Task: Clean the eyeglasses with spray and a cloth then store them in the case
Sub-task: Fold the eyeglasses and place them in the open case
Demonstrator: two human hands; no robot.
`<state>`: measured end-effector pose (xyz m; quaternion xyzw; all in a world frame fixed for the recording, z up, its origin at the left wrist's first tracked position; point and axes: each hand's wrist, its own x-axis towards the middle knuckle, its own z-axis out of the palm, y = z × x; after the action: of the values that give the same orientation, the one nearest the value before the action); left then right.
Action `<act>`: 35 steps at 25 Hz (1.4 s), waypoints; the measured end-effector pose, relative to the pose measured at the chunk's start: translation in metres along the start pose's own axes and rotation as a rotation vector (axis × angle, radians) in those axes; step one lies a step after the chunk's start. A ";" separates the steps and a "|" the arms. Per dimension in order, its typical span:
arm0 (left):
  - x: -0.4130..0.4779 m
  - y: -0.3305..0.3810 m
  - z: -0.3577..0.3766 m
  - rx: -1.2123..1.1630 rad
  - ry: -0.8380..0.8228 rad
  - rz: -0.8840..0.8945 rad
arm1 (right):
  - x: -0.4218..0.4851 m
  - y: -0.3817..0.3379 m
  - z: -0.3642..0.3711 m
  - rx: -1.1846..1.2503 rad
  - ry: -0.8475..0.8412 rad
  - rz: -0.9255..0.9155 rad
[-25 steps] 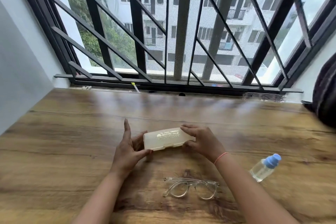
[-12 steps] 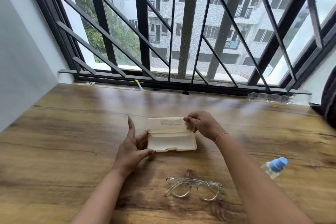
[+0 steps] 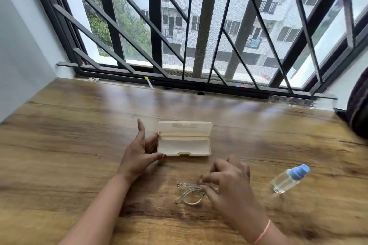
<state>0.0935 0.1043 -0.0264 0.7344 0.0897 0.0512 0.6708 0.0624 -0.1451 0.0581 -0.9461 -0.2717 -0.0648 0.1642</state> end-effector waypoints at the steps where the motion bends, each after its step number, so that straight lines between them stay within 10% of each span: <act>1: 0.000 0.000 -0.001 0.000 0.002 -0.003 | -0.007 0.002 0.007 -0.030 -0.028 0.003; 35: 0.003 -0.015 -0.004 -0.054 -0.049 0.028 | 0.096 0.012 0.070 -0.204 0.506 -0.267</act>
<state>0.0944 0.1099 -0.0409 0.7183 0.0615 0.0450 0.6915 0.1521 -0.0832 0.0092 -0.8674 -0.3362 -0.3464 0.1206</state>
